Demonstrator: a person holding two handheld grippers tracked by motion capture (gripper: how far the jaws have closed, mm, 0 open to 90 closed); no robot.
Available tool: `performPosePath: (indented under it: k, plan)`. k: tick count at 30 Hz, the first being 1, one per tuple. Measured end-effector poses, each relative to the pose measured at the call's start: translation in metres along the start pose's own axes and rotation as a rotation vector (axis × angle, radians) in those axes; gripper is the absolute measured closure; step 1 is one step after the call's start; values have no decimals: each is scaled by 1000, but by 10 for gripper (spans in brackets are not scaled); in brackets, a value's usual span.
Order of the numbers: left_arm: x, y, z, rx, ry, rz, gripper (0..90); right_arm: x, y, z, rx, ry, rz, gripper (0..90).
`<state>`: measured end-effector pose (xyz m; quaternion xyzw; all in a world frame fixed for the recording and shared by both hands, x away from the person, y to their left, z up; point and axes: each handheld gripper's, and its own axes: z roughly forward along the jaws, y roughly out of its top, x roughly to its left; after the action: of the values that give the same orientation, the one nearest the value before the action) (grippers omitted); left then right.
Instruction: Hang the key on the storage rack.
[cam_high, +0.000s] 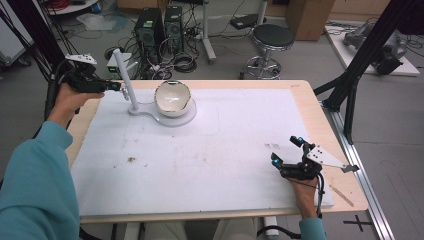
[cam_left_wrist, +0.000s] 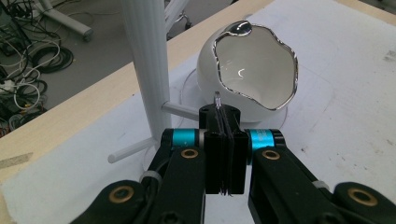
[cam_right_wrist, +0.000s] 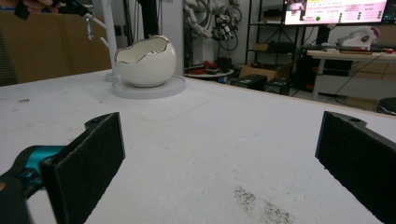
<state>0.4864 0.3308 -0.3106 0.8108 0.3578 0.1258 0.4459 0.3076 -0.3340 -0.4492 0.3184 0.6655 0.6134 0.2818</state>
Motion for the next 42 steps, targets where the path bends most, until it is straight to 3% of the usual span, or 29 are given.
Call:
performPosePath:
  k: [15, 25, 30, 33, 35, 38, 40, 42]
  plan:
    - [5, -3, 1, 9, 10, -10, 883, 0, 0, 0, 0, 0, -2, 6]
    - [4, -3, 9, 41, 58, 9, 869, 0, 0, 0, 1, 1, -4, 6]
    - [5, -4, 7, 33, 101, 32, 700, 0, 0, 0, 1, 1, -4, 6]
    - [4, -11, 3, -20, 129, 71, 527, 0, 0, 0, 1, 1, -4, 6]
    - [4, -16, 0, -12, 138, 59, 427, 0, 0, 0, 2, 0, -5, 6]
    - [0, -23, -4, 27, 174, 33, 198, 0, 0, 0, 2, 0, -6, 6]
    - [-5, -28, -10, -8, 193, 54, 147, 0, 0, 0, 1, 0, -2, 6]
    - [-10, -33, -16, -41, 196, 37, 29, 0, 0, 0, 0, 0, -2, 6]
